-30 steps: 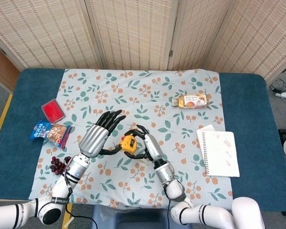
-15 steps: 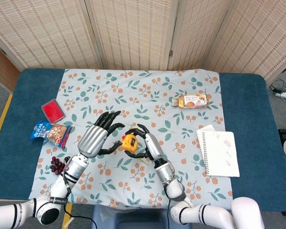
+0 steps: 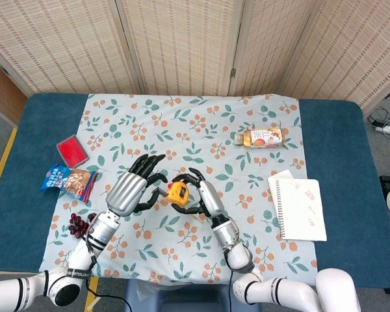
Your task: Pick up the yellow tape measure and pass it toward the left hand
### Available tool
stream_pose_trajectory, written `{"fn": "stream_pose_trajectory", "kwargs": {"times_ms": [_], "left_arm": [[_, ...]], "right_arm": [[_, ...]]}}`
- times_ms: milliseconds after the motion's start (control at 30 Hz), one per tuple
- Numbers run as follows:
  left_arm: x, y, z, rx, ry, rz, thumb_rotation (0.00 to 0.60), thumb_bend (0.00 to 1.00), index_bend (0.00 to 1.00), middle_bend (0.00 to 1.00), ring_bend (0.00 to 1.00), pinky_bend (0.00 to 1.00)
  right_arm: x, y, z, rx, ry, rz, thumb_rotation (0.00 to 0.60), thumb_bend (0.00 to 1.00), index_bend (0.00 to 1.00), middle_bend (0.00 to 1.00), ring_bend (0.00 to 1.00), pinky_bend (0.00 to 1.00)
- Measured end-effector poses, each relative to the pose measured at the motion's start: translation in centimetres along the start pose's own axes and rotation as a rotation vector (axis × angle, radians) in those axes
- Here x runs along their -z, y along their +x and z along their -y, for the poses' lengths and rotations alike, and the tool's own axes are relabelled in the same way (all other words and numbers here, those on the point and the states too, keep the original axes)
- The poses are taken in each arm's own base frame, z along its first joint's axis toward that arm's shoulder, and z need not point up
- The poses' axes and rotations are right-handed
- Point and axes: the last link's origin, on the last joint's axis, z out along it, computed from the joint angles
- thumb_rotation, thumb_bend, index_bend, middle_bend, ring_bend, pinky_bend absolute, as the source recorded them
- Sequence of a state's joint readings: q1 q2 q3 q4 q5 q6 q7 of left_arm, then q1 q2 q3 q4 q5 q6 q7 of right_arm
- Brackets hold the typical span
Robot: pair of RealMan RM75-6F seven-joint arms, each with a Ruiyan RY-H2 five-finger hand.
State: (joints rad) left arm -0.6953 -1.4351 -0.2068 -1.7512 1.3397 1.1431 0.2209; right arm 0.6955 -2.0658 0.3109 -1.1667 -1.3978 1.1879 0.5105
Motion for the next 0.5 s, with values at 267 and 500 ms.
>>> {"fn": "stream_pose_trajectory", "kwargs": {"times_ms": [267, 500], "left_arm": [[0.08, -0.12, 0.16, -0.007, 0.001, -0.008, 0.6, 0.61, 0.54, 0.11, 0.1, 0.0], [0.2, -0.17, 0.41, -0.012, 0.0, -0.041, 0.6, 0.61, 0.58, 0.15, 0.14, 0.0]], "right_arm": [[-0.12, 0.15, -0.02, -0.001, 0.003, -0.006, 0.6, 0.38, 0.59, 0.47, 0.39, 0.08], [-0.04, 0.69, -0.05, 0.017, 0.006, -0.013, 0.6, 0.38, 0.59, 0.47, 0.39, 0.08]]}}
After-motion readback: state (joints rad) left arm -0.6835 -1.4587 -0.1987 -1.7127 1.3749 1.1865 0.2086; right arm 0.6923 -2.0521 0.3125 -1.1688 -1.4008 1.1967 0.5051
